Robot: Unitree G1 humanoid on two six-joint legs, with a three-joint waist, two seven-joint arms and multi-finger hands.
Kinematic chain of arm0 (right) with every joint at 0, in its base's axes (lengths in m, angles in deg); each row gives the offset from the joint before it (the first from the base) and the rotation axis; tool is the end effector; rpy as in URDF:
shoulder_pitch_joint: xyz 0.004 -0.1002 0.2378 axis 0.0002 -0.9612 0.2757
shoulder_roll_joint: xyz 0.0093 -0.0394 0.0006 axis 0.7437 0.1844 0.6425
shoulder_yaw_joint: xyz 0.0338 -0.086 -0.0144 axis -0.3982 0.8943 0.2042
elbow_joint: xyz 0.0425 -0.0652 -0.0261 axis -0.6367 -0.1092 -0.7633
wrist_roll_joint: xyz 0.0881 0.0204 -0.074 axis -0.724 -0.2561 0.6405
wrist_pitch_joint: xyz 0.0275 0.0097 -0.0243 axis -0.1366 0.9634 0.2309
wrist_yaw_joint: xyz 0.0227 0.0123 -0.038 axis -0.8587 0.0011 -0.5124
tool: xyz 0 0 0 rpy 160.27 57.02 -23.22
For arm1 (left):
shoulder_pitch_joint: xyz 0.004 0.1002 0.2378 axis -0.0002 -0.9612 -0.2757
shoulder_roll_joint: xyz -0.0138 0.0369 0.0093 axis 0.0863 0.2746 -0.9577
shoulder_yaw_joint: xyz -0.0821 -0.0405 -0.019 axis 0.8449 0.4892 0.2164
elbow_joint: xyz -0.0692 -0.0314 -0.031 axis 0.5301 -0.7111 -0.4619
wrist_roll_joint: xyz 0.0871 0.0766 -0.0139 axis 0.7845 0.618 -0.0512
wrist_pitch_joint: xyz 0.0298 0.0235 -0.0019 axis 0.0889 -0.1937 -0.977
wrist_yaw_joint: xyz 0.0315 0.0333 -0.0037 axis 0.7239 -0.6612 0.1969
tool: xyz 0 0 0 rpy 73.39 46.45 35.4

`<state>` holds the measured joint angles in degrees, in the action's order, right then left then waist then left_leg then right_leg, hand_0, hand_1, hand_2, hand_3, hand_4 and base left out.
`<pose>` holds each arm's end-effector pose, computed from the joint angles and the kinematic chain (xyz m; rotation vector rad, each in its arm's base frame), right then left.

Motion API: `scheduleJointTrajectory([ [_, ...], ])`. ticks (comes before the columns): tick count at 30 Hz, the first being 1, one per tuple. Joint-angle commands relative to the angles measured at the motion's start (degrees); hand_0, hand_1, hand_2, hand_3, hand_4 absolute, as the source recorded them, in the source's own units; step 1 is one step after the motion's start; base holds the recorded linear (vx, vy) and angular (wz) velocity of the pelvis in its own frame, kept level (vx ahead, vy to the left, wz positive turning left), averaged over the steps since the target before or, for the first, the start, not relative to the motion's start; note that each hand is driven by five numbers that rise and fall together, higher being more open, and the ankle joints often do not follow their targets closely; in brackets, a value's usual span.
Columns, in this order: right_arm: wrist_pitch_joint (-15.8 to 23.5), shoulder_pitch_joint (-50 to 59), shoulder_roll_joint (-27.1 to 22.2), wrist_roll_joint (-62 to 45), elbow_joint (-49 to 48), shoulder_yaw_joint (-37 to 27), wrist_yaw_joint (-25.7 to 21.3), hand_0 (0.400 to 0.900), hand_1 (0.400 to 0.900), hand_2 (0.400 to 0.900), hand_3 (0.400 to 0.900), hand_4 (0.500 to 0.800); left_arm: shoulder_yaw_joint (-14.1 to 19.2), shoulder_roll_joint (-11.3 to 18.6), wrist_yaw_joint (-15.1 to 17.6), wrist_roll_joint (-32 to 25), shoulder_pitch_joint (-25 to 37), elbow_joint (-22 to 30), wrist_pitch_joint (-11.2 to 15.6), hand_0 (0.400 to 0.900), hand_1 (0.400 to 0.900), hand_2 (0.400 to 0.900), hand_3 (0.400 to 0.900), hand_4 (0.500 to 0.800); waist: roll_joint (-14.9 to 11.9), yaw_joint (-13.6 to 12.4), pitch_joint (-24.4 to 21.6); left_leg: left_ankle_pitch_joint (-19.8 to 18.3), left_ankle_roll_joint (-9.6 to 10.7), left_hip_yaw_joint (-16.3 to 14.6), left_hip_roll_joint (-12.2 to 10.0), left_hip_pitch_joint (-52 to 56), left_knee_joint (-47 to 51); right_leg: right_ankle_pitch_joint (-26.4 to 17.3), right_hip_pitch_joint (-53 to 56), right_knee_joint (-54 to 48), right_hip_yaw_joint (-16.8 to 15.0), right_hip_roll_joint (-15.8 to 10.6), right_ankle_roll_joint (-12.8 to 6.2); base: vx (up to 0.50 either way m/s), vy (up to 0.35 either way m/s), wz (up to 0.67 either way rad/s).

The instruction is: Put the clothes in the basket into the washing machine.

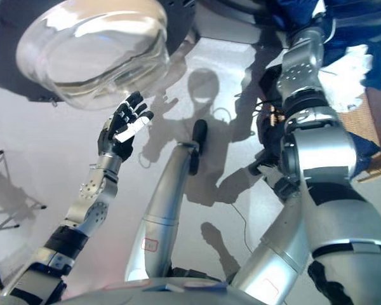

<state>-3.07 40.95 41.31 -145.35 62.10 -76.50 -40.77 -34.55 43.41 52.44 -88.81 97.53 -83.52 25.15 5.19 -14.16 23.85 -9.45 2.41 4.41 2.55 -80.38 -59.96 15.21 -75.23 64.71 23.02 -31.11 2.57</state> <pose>0.3782 -0.2178 0.2954 0.8266 -0.4034 -0.3421 0.2529 0.1818 0.0731 -0.1766 -0.1516 -0.0408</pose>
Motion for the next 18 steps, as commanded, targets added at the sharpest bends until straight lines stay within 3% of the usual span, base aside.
scheduleJointTrajectory([
  [1,3.6,4.4,-2.4,2.0,-3.8,5.9,2.9,0.9,0.9,0.9,0.9,0.8,-0.4,2.3,-0.8,0.9,-3.4,3.1,5.4,0.9,0.9,0.9,0.9,0.8,2.6,-0.4,-6.8,0.4,-2.8,-2.3,2.0,-0.6,2.2,-2.5,-9.0,0.8,-3.0,1.3,-9.55,0.03,-0.009,0.2],
  [6,6.0,3.4,-3.1,0.9,-9.7,7.4,4.6,0.9,0.9,0.9,0.9,0.8,-0.9,2.1,-1.3,0.4,-3.9,2.4,5.1,0.9,0.9,0.9,0.9,0.8,2.5,-0.2,-7.2,0.5,-2.9,-2.1,2.5,-2.3,0.7,-2.4,-10.3,2.7,-3.7,0.6,-9.55,0.04,0.003,0.07],
  [18,8.2,2.4,-0.8,-2.6,-13.1,6.1,7.0,0.9,0.9,0.9,0.9,0.8,-0.7,1.7,-1.8,-1.7,-5.0,1.1,4.7,0.9,0.9,0.9,0.9,0.8,2.3,1.8,-7.2,1.2,-2.7,-2.8,1.9,-1.9,0.5,-4.1,-9.9,2.5,-4.7,0.4,-9.38,0.0,0.007,-0.02],
])
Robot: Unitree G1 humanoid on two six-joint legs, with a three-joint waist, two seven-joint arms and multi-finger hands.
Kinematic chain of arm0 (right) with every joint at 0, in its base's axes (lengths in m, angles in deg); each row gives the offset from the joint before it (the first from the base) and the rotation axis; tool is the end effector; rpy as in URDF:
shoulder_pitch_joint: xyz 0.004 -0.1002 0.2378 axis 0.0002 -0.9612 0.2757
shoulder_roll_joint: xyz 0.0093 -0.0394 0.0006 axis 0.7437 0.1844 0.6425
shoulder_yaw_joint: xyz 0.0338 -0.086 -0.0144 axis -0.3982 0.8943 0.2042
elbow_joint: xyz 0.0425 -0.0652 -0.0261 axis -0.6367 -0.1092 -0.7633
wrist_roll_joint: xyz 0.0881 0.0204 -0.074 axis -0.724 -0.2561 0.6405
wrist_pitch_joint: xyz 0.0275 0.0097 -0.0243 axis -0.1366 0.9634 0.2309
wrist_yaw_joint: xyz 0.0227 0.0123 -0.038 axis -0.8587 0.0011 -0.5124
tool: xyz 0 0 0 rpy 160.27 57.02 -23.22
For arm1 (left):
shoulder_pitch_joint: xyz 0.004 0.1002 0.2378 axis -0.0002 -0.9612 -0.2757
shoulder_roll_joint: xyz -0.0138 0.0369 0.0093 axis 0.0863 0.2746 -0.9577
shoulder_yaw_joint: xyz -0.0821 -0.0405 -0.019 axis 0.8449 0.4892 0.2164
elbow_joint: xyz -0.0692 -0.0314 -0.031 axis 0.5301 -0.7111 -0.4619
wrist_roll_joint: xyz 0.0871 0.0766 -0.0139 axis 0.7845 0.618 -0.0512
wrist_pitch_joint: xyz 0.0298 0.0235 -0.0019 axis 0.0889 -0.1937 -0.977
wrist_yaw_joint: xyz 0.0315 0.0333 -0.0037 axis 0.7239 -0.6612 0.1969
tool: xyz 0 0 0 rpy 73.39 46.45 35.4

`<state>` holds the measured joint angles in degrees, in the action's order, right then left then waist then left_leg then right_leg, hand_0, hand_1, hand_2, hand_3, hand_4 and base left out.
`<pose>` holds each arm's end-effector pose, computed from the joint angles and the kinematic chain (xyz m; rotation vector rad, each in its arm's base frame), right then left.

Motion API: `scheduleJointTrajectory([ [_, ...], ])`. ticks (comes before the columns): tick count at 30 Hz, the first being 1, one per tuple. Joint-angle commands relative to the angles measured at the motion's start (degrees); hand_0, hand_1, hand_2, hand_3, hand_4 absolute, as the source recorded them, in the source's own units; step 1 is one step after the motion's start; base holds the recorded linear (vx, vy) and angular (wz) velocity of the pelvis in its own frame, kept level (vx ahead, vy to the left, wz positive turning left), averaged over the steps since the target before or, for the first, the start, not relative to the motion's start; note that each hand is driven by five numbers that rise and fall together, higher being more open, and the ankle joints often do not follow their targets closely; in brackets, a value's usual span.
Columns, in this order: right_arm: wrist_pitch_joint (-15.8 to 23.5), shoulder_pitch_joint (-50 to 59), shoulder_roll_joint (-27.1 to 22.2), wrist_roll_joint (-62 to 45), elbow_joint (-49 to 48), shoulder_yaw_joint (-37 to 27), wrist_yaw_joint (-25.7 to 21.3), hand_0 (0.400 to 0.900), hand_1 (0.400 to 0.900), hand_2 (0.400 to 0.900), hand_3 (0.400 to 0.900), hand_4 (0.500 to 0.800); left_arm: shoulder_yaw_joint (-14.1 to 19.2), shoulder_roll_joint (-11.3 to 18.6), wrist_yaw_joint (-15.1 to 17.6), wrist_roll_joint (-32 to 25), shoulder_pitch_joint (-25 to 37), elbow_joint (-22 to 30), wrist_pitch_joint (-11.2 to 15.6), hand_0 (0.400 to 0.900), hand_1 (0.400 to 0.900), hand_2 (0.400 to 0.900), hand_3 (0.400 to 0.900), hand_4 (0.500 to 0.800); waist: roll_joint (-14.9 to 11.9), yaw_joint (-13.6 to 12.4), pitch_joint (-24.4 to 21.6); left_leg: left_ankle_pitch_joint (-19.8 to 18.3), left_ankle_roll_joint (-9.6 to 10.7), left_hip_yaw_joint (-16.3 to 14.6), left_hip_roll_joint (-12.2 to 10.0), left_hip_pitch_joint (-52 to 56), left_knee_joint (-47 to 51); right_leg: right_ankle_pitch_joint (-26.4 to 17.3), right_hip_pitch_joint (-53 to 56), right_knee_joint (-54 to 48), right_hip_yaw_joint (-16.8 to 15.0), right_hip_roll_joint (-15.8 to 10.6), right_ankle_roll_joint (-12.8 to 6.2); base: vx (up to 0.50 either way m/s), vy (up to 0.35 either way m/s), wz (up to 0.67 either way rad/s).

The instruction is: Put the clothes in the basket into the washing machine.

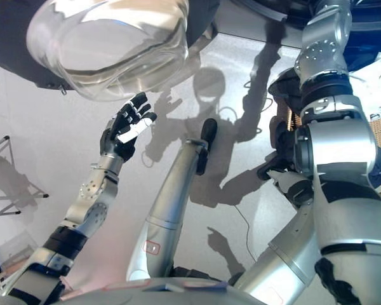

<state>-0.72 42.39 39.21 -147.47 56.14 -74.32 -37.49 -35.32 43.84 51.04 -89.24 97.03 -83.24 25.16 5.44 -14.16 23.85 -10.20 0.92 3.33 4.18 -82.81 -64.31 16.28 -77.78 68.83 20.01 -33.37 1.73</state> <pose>0.3698 -0.2177 0.3270 0.8140 -0.5744 -0.2279 0.2508 0.1812 0.0709 -0.1743 -0.1413 -0.0735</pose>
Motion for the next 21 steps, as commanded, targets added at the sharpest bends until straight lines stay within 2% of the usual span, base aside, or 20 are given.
scheduleJointTrajectory([
  [1,5.8,0.8,0.9,2.2,-7.7,5.1,3.6,0.9,0.9,0.9,0.9,0.8,0.1,1.5,-0.5,-1.2,-4.9,0.7,4.8,0.9,0.9,0.9,0.9,0.8,2.0,1.8,-7.2,2.1,-1.3,-1.9,0.2,0.7,4.9,-5.4,-7.3,-1.7,-1.9,2.7,-8.55,-0.02,0.065,-0.14],
  [2,3.8,1.9,-1.4,18.6,-7.2,10.9,-0.9,0.9,0.9,0.9,0.9,0.8,0.5,1.8,-0.7,-0.6,-5.5,0.4,5.0,0.9,0.9,0.9,0.9,0.8,1.8,2.0,-7.2,2.3,-1.2,-2.1,0.0,0.9,5.1,-5.7,-7.3,-2.0,-2.2,2.8,-8.46,-0.03,0.072,-0.24],
  [3,1.4,4.6,-6.1,41.1,-10.7,21.5,-7.9,0.9,0.9,0.9,0.9,0.8,2.0,2.5,-0.5,0.0,-6.0,-0.5,5.5,0.9,0.9,0.9,0.9,0.8,1.2,2.5,-7.2,2.2,-1.0,-2.3,-0.3,0.9,5.1,-5.9,-7.3,-2.2,-2.3,3.1,-8.36,-0.06,0.066,-0.27],
  [4,0.4,4.3,-6.4,46.7,-14.7,24.2,-10.4,0.9,0.9,0.9,0.9,0.8,2.3,2.1,-0.2,0.6,-6.2,0.0,5.9,0.9,0.9,0.9,0.9,0.8,1.2,3.3,-7.0,2.8,-1.0,-2.5,-0.5,1.0,5.7,-6.6,-7.1,-2.9,-2.1,3.4,-8.15,-0.05,0.031,-0.17],
  [5,0.0,4.0,-6.3,47.3,-15.3,24.2,-11.0,0.9,0.9,0.9,0.9,0.8,2.3,2.0,-0.2,0.8,-6.4,0.0,5.9,0.9,0.9,0.9,0.9,0.8,1.4,3.4,-7.0,2.8,-1.0,-2.5,-0.5,1.1,5.7,-6.6,-7.0,-3.0,-2.1,3.4,-8.15,-0.04,0.026,-0.16],
  [6,-2.5,4.8,-5.3,54.5,-12.5,26.0,-13.4,0.9,0.9,0.9,0.9,0.8,2.4,2.2,1.1,1.2,-6.7,2.1,6.7,0.9,0.9,0.9,0.9,0.8,1.1,3.7,-7.1,2.8,-0.9,-2.6,-0.6,1.3,5.9,-7.0,-6.7,-3.7,-2.0,3.7,-8.12,-0.02,0.005,-0.1],
  [8,-4.2,6.3,-3.7,57.0,-9.9,26.9,-13.5,0.9,0.9,0.9,0.9,0.8,2.3,2.1,1.9,1.2,-6.7,2.9,6.7,0.9,0.9,0.9,0.9,0.8,1.0,3.9,-7.1,2.8,-0.9,-2.6,-0.7,1.5,6.1,-7.1,-6.1,-4.2,-1.6,3.8,-8.09,-0.01,-0.001,-0.05],
  [11,-4.1,6.1,-2.0,56.4,-8.5,25.9,-13.5,0.9,0.9,0.9,0.9,0.8,1.9,1.5,2.9,1.6,-6.2,3.2,6.4,0.9,0.9,0.9,0.9,0.8,0.9,4.5,-7.1,2.8,-0.8,-2.8,-0.8,2.0,6.6,-7.3,-5.4,-4.8,-1.3,4.2,-8.25,-0.01,0.011,-0.03],
  [14,-3.5,3.0,-0.4,54.9,-11.4,23.1,-14.5,0.9,0.9,0.9,0.9,0.8,2.6,0.8,4.0,2.1,-5.6,2.8,6.2,0.9,0.9,0.9,0.9,0.8,0.9,5.3,-6.8,3.2,-0.7,-3.2,-0.9,3.2,8.2,-7.6,-3.9,-6.5,-0.8,4.9,-8.28,-0.03,0.037,-0.12],
  [17,-4.1,-4.1,1.3,58.7,-21.9,20.0,-17.3,0.9,0.9,0.9,0.9,0.8,4.9,-0.3,6.1,3.0,-5.7,2.1,6.1,0.9,0.9,0.9,0.9,0.8,0.4,7.5,-6.0,3.7,-0.3,-4.0,-1.3,5.8,11.5,-8.3,-0.6,-10.1,0.6,6.5,-8.56,-0.03,0.069,-0.26],
  [19,-5.0,-9.4,2.0,61.9,-28.8,17.7,-17.7,0.9,0.9,0.9,0.9,0.8,6.4,-0.9,6.9,3.1,-6.1,1.3,5.9,0.9,0.9,0.9,0.9,0.8,0.0,8.9,-5.7,4.1,0.0,-4.7,-1.9,8.3,14.5,-8.6,2.7,-13.2,2.1,7.7,-8.85,-0.04,0.054,-0.27],
  [21,-5.6,-16.6,0.6,66.0,-36.3,15.4,-17.7,0.9,0.9,0.9,0.9,0.8,7.8,-1.3,7.5,3.3,-6.5,0.4,5.5,0.9,0.9,0.9,0.9,0.8,-0.5,10.4,-5.4,4.6,0.1,-5.0,-2.5,11.7,18.3,-8.9,6.4,-16.6,3.7,9.1,-9.35,-0.03,0.043,-0.23],
])
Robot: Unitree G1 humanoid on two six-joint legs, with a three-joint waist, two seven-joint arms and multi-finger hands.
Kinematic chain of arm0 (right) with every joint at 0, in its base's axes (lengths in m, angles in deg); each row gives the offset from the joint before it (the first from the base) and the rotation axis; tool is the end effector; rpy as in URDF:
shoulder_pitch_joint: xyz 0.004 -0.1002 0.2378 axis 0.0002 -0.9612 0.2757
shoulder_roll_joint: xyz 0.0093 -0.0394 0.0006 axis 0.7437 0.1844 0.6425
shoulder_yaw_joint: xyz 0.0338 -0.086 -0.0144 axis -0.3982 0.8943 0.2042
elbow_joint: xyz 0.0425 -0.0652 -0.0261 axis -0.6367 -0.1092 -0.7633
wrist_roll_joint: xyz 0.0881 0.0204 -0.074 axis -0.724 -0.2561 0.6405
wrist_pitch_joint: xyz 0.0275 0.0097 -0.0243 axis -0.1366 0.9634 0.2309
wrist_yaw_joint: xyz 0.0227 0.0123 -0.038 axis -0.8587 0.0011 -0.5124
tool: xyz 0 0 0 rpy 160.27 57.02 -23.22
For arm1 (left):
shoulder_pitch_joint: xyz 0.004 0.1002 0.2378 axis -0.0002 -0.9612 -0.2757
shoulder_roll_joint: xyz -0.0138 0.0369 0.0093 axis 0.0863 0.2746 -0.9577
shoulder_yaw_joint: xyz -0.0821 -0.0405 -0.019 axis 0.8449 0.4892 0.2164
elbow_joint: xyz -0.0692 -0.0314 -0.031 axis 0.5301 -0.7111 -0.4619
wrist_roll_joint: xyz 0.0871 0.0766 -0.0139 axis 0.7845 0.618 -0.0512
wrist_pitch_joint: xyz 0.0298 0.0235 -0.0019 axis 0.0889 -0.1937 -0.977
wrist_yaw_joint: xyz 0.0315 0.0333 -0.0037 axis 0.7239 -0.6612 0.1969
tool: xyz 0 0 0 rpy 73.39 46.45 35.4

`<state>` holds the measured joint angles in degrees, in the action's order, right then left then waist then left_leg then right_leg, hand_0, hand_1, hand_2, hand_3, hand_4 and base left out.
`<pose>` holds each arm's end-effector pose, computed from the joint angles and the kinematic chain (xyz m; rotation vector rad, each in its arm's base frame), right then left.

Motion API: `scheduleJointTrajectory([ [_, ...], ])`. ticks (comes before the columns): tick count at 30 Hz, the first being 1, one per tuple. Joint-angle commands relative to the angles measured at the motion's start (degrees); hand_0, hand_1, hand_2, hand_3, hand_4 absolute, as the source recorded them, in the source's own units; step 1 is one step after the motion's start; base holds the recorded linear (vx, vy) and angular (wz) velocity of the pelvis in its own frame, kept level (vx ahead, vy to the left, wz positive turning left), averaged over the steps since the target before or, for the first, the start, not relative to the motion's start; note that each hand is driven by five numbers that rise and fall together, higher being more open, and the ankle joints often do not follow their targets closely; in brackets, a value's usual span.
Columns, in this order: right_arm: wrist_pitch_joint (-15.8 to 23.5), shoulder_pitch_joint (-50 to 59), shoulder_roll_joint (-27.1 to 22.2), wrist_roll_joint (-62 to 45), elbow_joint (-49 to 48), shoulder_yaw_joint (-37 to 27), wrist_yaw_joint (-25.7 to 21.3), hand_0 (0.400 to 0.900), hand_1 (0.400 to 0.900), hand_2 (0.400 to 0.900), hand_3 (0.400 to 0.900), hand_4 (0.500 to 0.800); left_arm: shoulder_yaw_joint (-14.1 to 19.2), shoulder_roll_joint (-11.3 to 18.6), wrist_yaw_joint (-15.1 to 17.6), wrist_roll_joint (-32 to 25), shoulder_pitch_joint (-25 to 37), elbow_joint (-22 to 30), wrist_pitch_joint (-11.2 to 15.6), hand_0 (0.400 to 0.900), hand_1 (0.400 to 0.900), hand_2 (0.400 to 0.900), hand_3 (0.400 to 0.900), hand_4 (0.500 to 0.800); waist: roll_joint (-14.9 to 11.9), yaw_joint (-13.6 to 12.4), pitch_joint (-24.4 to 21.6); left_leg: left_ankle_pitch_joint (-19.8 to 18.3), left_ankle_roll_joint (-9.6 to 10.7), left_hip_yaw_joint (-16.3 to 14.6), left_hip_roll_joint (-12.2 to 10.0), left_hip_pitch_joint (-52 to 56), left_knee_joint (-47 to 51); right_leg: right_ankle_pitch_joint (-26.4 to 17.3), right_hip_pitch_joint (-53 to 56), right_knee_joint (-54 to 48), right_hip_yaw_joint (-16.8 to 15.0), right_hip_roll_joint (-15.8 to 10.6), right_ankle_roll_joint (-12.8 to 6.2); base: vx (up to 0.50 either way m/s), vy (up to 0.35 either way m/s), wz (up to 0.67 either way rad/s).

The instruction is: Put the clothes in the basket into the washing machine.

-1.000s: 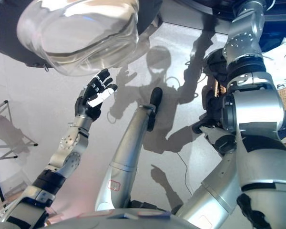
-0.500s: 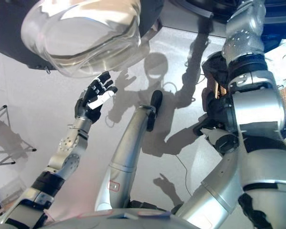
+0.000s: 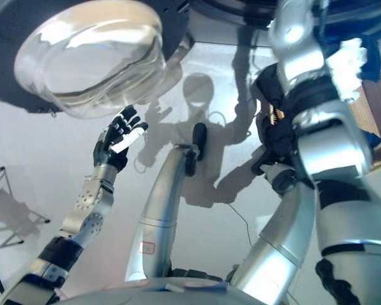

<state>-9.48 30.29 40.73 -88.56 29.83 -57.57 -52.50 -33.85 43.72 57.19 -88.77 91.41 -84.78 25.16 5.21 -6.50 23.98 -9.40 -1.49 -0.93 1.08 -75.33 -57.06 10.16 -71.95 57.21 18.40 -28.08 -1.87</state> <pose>0.3609 -0.1390 0.2976 -0.4054 -0.7112 -0.2257 0.2325 0.1944 0.0464 -0.1665 -0.0345 0.1027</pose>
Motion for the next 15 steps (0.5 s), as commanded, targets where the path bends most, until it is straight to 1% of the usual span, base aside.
scheduleJointTrajectory([
  [1,3.9,-9.2,-0.2,6.6,-13.1,-3.5,-2.6,0.9,0.9,0.9,0.9,0.8,6.5,-1.7,1.4,2.9,-1.1,1.7,5.7,0.9,0.9,0.9,0.9,0.8,-0.3,3.2,-5.3,4.0,2.4,-0.7,0.4,6.3,13.1,-3.0,2.5,-6.5,6.1,4.4,-6.03,-0.02,0.052,-0.18],
  [3,5.1,-18.1,0.0,7.6,-17.5,-5.8,-1.5,0.9,0.9,0.9,0.9,0.8,6.4,-2.7,0.7,3.0,-1.5,-0.3,5.5,0.9,0.9,0.9,0.9,0.8,-0.8,4.2,-5.2,4.6,2.3,-0.9,-0.1,10.8,17.2,-3.6,6.7,-10.0,7.3,5.6,-6.84,0.0,0.041,-0.17],
  [4,5.9,-22.8,1.1,6.6,-19.0,-6.5,-0.4,0.9,0.9,0.9,0.9,0.8,6.2,-3.5,0.2,2.9,-1.6,-1.8,5.3,0.9,0.9,0.9,0.9,0.8,-1.1,4.6,-5.3,5.1,2.3,-1.0,-0.2,13.4,19.4,-4.0,9.1,-11.9,7.9,6.3,-7.17,0.01,0.023,-0.17],
  [5,6.2,-27.0,1.3,7.0,-20.4,-7.0,0.4,0.9,0.9,0.9,0.9,0.8,6.0,-4.2,-0.2,2.9,-1.9,-3.7,5.3,0.9,0.9,0.9,0.9,0.8,-1.5,5.1,-5.4,5.6,2.3,-1.2,-0.2,16.6,21.9,-4.5,12.2,-14.3,8.2,7.0,-7.33,0.05,0.015,-0.2],
  [6,7.0,-31.5,2.3,6.2,-21.8,-6.8,2.4,0.9,0.9,0.9,0.9,0.8,6.3,-5.7,-0.8,3.0,-1.8,-5.7,5.0,0.9,0.9,0.9,0.9,0.8,-2.2,6.0,-5.8,5.8,2.4,-1.6,-0.5,19.6,24.0,-5.1,15.0,-16.7,8.3,7.6,-7.58,0.08,0.009,-0.26],
  [7,7.2,-34.8,2.8,5.5,-22.4,-6.8,3.8,0.9,0.9,0.9,0.9,0.8,6.4,-6.4,-1.5,3.2,-2.1,-7.9,4.8,0.9,0.9,0.9,0.9,0.8,-2.7,6.2,-6.0,6.1,2.4,-1.5,-0.5,22.8,25.9,-5.6,17.9,-19.0,8.7,8.1,-7.86,0.13,0.006,-0.27],
  [8,8.2,-39.8,5.0,3.8,-23.4,-8.1,4.7,0.9,0.9,0.9,0.9,0.8,6.8,-8.1,-1.7,4.3,-2.1,-11.1,4.3,0.9,0.9,0.9,0.9,0.8,-3.4,7.4,-6.5,6.5,2.6,-2.1,-1.0,26.9,28.7,-6.3,21.4,-21.5,8.6,8.7,-8.22,0.15,0.021,-0.37],
  [9,8.4,-43.0,6.0,2.1,-23.5,-8.2,6.1,0.9,0.9,0.9,0.9,0.8,7.2,-8.4,-2.0,4.3,-2.4,-13.7,4.5,0.9,0.9,0.9,0.9,0.8,-3.9,7.3,-6.4,6.8,2.6,-2.0,-1.0,30.1,30.4,-6.8,24.3,-23.8,8.7,9.2,-8.29,0.09,0.026,-0.28],
  [10,8.6,-46.4,7.8,-0.5,-22.6,-9.0,8.0,0.9,0.9,0.9,0.9,0.8,7.9,-9.9,-2.9,3.7,-2.6,-16.2,3.7,0.9,0.9,0.9,0.9,0.8,-4.6,8.1,-6.9,9.3,2.2,-2.7,-1.0,33.2,33.4,-9.1,27.6,-27.3,10.0,10.0,-7.41,0.11,0.037,-0.34],
  [11,8.4,-49.5,8.8,-1.9,-21.2,-9.1,9.7,0.9,0.9,0.9,0.9,0.8,8.8,-10.5,-3.6,3.6,-2.8,-19.8,3.2,0.9,0.9,0.9,0.9,0.8,-5.2,8.7,-7.3,9.6,2.4,-2.8,-1.1,36.7,35.5,-9.8,31.4,-30.5,10.3,11.0,-7.56,0.15,0.012,-0.28],
  [13,8.1,-54.9,11.4,-4.8,-16.2,-9.6,12.4,0.9,0.9,0.9,0.9,0.8,10.7,-11.8,-5.2,4.8,-3.1,-26.7,1.9,0.9,0.9,0.9,0.9,0.8,-6.0,8.8,-8.0,10.5,3.0,-2.9,-1.3,44.7,40.2,-10.9,40.2,-37.0,10.5,13.3,-7.99,0.27,-0.012,-0.31],
  [14,7.5,-57.0,13.0,-6.0,-11.6,-10.1,13.2,0.9,0.9,0.9,0.9,0.8,11.4,-12.9,-6.1,5.5,-3.1,-30.5,1.0,0.9,0.9,0.9,0.9,0.8,-6.4,9.1,-8.8,10.9,3.2,-3.2,-1.3,48.2,42.4,-11.6,44.2,-39.6,10.6,14.0,-8.27,0.27,-0.01,-0.27],
  [15,7.0,-58.2,14.0,-6.4,-7.8,-10.5,13.8,0.9,0.9,0.9,0.9,0.8,12.1,-13.6,-7.1,5.5,-3.2,-33.1,0.3,0.9,0.9,0.9,0.9,0.8,-6.6,8.9,-9.4,11.2,3.5,-3.3,-1.4,51.9,44.5,-11.9,48.3,-42.6,10.6,15.0,-8.45,0.18,-0.002,-0.18],
])
